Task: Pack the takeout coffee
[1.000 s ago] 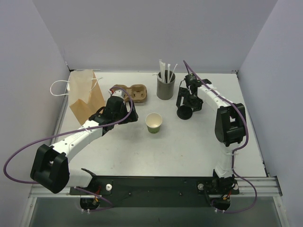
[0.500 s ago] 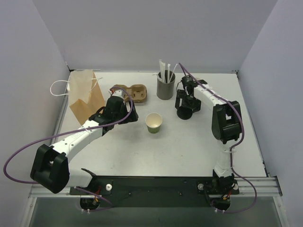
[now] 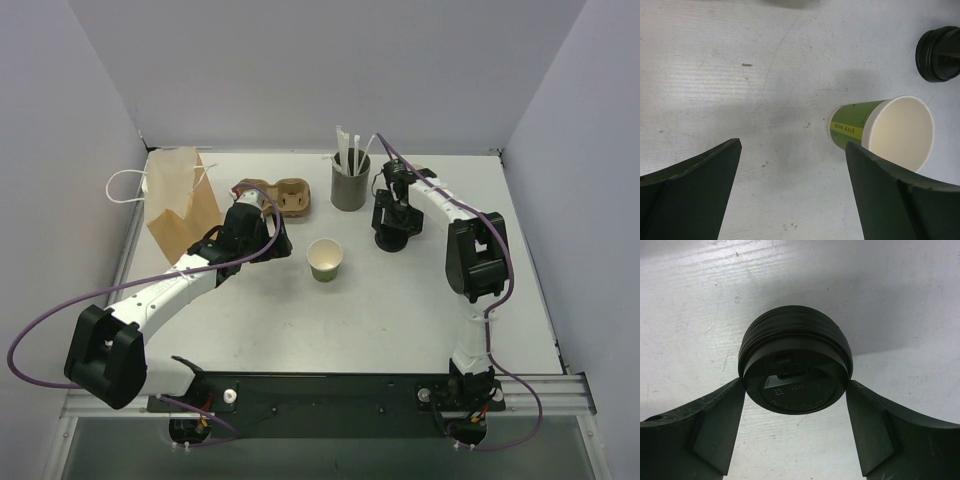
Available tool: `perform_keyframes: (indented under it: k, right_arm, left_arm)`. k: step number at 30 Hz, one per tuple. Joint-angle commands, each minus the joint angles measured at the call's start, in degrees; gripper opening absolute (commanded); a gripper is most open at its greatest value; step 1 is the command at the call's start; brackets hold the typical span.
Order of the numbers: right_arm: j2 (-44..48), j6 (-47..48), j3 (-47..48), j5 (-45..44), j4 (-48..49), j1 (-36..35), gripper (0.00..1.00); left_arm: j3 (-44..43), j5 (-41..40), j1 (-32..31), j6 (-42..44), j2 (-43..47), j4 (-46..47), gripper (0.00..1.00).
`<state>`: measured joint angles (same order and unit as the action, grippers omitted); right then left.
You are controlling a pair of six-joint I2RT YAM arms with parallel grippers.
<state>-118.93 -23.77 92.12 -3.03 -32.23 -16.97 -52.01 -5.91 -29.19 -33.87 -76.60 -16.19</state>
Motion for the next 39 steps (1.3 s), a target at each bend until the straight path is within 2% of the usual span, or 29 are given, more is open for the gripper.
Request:
perform_keyframes:
  k: [1, 21, 30, 39]
  right_arm:
    - [1.9, 0.3, 1.1, -1.9, -1.6, -0.3, 0.68]
    - [6.8, -0.2, 0.0, -0.1, -3.2, -0.2, 0.69]
    - [9.4, -1.4, -4.7, 0.7, -2.6, -0.4, 0.68]
    - [13.9, -0.6, -2.3, 1.5, -6.4, -2.3, 0.68]
  left_arm:
    - [-0.9, 0.5, 0.0, 0.3, 0.4, 1.8, 0.97]
    - [-1.3, 0.5, 0.0, 0.6, 0.4, 1.6, 0.98]
    - [-1.4, 0.7, 0.0, 0.6, 0.2, 1.8, 0.97]
    - [-1.5, 1.1, 0.0, 0.7, -0.1, 1.7, 0.97]
